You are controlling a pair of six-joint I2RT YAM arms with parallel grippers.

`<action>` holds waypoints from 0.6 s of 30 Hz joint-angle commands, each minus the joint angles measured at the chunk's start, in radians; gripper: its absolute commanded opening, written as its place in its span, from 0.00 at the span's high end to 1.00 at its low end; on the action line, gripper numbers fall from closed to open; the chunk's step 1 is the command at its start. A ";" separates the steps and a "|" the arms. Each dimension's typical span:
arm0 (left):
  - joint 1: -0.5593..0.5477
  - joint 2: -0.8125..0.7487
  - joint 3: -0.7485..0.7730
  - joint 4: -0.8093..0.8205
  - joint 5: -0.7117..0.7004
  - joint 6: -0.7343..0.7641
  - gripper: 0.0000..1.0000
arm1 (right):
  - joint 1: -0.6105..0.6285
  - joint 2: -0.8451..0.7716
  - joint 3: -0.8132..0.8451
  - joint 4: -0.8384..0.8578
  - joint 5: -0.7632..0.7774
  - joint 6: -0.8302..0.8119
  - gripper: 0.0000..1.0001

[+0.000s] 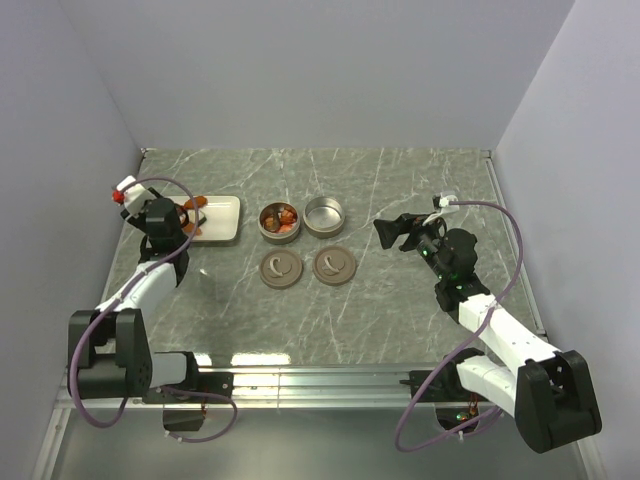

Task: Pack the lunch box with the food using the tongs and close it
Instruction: Pick up the food using the clamp

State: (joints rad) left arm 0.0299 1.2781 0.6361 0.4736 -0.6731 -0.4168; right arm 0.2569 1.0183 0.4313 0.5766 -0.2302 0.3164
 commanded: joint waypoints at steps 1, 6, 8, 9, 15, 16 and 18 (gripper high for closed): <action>0.016 0.018 0.037 0.022 0.010 -0.008 0.52 | -0.005 -0.006 0.020 0.039 -0.008 -0.005 0.01; 0.028 0.085 0.072 0.023 0.018 -0.014 0.51 | -0.005 -0.012 0.017 0.040 -0.012 -0.007 0.01; 0.030 0.116 0.088 0.020 0.026 -0.016 0.51 | -0.005 -0.015 0.015 0.042 -0.014 -0.007 0.01; 0.030 0.125 0.099 0.022 0.026 -0.014 0.52 | -0.007 -0.015 0.015 0.042 -0.014 -0.008 0.01; 0.030 0.145 0.114 0.020 0.041 -0.011 0.70 | -0.005 -0.014 0.015 0.042 -0.011 -0.010 0.01; 0.030 0.130 0.111 0.020 0.046 -0.010 0.74 | -0.005 -0.014 0.017 0.040 -0.011 -0.008 0.01; 0.030 0.110 0.100 0.023 0.072 -0.005 0.80 | -0.007 -0.014 0.017 0.040 -0.006 -0.010 0.01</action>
State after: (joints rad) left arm 0.0631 1.4193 0.7280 0.5056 -0.6434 -0.4385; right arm 0.2562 1.0176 0.4313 0.5766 -0.2333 0.3161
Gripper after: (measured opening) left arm 0.235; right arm 0.987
